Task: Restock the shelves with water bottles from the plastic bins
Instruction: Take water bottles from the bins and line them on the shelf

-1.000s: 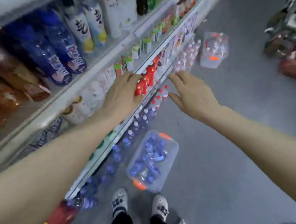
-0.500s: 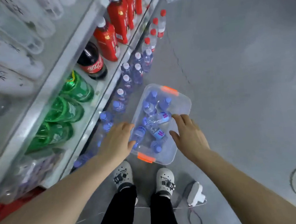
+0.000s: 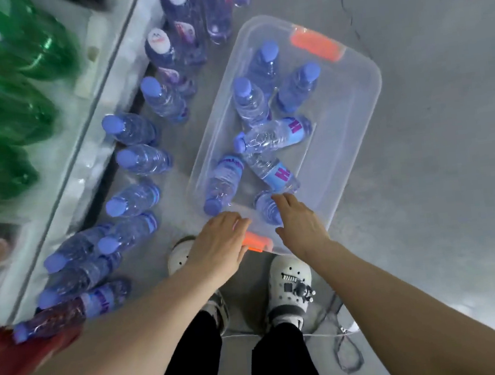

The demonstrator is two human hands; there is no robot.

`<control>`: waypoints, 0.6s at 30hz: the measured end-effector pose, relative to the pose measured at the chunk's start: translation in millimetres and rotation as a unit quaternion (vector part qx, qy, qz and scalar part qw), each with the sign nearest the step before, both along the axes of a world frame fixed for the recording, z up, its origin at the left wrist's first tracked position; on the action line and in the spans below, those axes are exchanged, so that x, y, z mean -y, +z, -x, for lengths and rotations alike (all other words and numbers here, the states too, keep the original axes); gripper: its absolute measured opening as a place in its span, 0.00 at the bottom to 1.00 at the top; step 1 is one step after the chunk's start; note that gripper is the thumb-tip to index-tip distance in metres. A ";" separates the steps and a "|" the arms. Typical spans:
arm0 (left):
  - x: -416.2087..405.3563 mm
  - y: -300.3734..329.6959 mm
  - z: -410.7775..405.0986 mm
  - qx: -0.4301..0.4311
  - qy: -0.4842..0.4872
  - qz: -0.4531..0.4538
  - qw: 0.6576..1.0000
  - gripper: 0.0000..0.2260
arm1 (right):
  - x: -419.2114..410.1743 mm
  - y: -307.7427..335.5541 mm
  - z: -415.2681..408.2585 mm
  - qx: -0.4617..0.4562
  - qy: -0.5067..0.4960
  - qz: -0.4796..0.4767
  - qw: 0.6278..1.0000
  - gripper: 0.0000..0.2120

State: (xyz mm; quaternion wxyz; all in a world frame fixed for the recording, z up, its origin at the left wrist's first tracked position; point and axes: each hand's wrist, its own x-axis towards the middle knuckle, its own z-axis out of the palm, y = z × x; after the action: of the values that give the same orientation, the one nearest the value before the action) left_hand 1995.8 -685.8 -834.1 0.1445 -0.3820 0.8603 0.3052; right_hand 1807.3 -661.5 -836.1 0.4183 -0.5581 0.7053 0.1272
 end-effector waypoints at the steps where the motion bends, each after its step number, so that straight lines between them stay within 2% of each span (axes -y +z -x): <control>1: -1.2 -6.1 0.9 0.004 -0.016 0.012 1.000 0.22 | -1.6 -7.4 -0.5 0.010 -0.005 0.006 1.000 0.31; 5: -0.9 -13.5 0.7 0.018 -0.036 0.026 0.999 0.19 | -6.6 -17.1 1.7 0.052 -0.036 0.040 0.997 0.26; 7: 3.2 -7.2 0.3 0.027 -0.043 0.004 0.999 0.19 | -7.1 -9.9 8.8 0.062 -0.063 0.053 0.995 0.22; 10: 17.9 17.3 4.4 0.088 -0.062 -0.060 0.992 0.16 | 2.4 17.5 25.5 0.061 -0.098 0.039 0.993 0.20; 12: 32.0 43.8 9.7 0.149 -0.036 -0.123 0.980 0.17 | 12.9 49.0 38.3 0.078 -0.108 0.031 0.991 0.21; 14: 45.8 77.6 13.5 0.175 0.011 -0.176 0.969 0.18 | 26.5 95.5 51.3 0.114 -0.124 0.025 0.985 0.21; 18: 69.4 177.4 16.9 0.135 0.073 -0.192 0.969 0.28 | 60.5 215.3 73.4 0.159 -0.160 0.027 0.974 0.16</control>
State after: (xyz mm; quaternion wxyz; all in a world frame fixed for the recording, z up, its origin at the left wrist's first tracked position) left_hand 1979.0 -755.2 -656.6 0.3068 -0.4467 0.7278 0.4203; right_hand 1733.8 -722.0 -620.9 0.5245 -0.4619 0.7134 -0.0507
